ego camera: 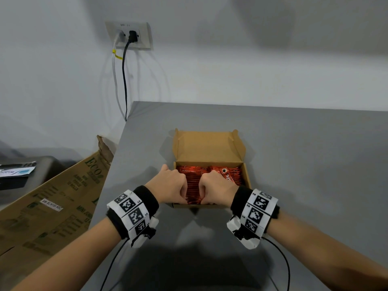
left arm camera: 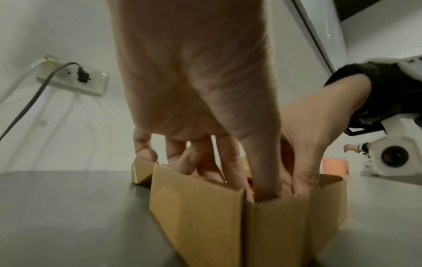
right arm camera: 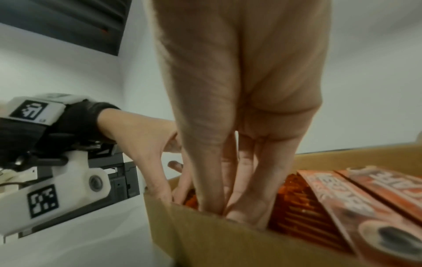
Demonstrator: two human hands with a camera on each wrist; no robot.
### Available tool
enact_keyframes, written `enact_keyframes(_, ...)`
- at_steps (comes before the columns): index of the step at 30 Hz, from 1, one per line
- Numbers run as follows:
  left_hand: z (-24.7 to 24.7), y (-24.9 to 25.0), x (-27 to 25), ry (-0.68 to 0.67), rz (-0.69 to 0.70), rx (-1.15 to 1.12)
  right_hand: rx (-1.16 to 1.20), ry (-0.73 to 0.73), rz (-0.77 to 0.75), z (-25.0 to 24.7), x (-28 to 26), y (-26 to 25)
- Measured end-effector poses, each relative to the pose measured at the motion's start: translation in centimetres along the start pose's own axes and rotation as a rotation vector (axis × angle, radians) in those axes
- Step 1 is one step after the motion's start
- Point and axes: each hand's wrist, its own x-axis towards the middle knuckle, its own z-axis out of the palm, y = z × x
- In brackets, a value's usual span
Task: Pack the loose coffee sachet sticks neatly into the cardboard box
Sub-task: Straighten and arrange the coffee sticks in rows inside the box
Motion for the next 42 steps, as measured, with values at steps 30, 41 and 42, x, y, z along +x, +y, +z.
enact_keyframes(30,0.1,-0.3,-0.5,0.06,0.057,0.09,-0.178,-0.016,-0.134,1.2,0.4,0.6)
enact_keyframes(41,0.8,-0.2,0.2,0.12,0.145,0.277,-0.273,-0.045,-0.141,1.2,-0.1,0.6)
enact_keyframes(42,0.7,-0.2,0.1,0.122,0.14,0.269,-0.286,-0.05,-0.139,1.1,-0.1,0.5)
